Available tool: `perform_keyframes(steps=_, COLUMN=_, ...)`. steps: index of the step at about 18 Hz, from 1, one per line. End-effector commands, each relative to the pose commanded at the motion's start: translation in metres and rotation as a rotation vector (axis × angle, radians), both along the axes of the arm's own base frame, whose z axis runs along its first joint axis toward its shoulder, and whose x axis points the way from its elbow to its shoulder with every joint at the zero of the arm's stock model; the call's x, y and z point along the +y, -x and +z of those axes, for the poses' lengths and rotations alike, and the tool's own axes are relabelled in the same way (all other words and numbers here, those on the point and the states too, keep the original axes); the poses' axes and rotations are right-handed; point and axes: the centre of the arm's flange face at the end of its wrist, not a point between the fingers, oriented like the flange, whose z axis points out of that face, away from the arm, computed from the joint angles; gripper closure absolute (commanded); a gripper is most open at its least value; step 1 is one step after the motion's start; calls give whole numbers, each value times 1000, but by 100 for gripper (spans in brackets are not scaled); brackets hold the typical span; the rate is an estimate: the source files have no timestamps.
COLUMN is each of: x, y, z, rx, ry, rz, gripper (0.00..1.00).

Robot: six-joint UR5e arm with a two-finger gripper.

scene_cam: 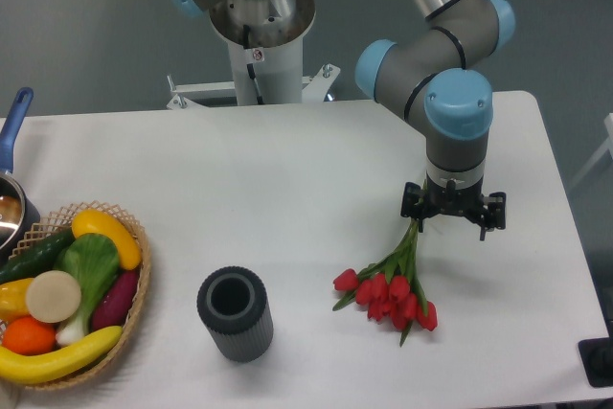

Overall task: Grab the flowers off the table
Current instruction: 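Lower the open gripper onto the green tulip stems, then close the gripper on the stems and lift the red tulips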

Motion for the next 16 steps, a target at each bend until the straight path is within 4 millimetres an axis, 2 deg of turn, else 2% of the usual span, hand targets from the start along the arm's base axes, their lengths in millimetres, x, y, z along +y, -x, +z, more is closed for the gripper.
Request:
perform_keyframes(steps=6, x=14, y=-7, z=-39, rx=-54, ry=23, rz=-21, gripper=0)
perform_keyframes(steps=10, x=21, y=-19, z=-41, rx=-66, ry=26, rz=-39, gripper=0)
perform_keyframes(steps=14, x=23, y=-21, z=-46, rx=-76, ry=27, rz=-45, gripper=0)
perform_keyframes(steps=16, x=21, y=-26, z=-55, rx=-91, ry=39, rz=-47, gripper=2)
